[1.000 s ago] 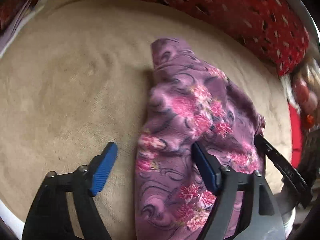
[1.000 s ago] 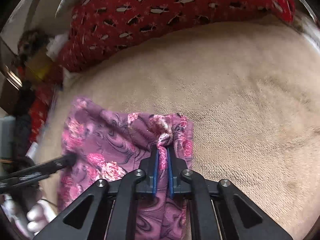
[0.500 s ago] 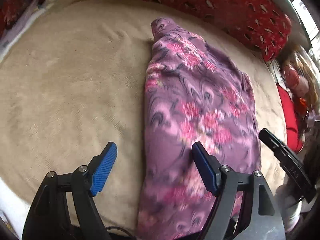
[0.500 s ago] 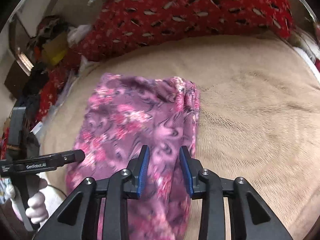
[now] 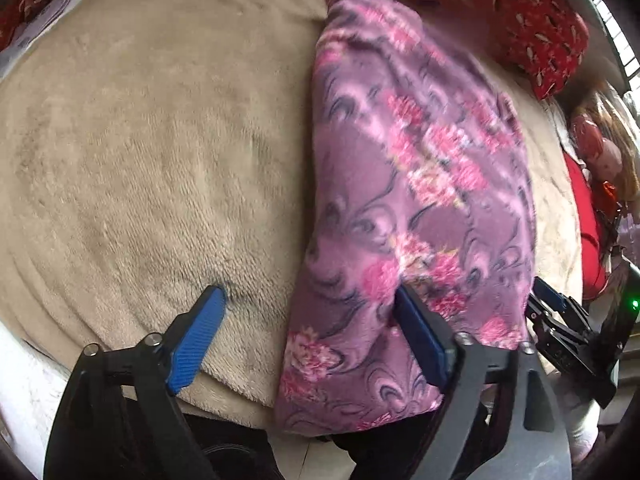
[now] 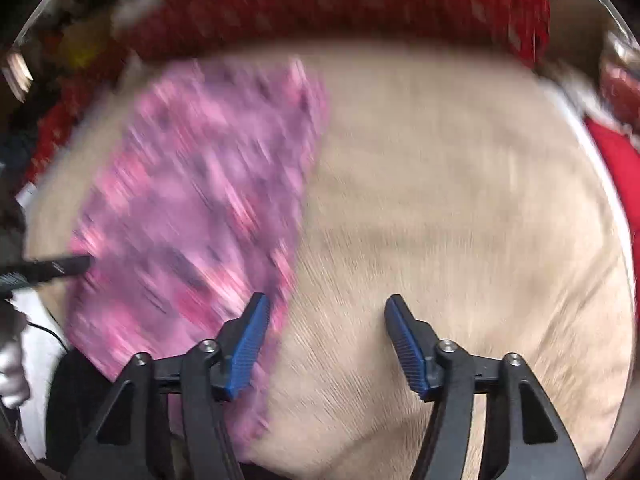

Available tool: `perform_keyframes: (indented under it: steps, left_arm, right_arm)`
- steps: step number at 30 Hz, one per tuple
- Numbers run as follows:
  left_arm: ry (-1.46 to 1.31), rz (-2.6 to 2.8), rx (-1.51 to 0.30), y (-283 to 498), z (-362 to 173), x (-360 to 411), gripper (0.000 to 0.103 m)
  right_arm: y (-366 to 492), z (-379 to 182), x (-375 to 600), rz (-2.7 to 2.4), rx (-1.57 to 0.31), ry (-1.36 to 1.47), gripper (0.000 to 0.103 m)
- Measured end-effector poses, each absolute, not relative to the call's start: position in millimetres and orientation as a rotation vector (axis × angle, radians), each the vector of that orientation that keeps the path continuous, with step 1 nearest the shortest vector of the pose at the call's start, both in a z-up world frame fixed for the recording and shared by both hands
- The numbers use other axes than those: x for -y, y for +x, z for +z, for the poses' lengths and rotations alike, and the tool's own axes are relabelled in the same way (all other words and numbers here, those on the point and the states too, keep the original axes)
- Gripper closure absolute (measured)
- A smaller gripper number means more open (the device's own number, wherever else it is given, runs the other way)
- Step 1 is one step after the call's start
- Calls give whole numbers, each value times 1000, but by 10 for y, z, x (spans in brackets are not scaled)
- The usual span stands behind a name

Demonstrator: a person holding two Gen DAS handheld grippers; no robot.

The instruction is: Fold small clothes

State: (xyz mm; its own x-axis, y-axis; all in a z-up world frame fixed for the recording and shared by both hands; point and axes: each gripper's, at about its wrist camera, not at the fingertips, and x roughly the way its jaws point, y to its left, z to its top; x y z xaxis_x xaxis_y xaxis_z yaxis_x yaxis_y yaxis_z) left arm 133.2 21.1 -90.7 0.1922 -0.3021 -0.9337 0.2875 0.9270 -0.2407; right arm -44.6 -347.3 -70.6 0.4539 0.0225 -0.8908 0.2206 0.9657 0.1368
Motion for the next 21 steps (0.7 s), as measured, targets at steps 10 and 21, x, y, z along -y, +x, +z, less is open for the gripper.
perform_keyframes:
  steps: [10, 21]
  left_arm:
    - [86, -434, -1272, 1186, -1006, -91, 0]
    - [88, -418, -1222, 1049, -940, -275, 0]
  right_arm:
    - [-441, -788, 3398, -171, -1052, 269, 25]
    - [-506, -748, 3389, -236, -1048, 281, 22]
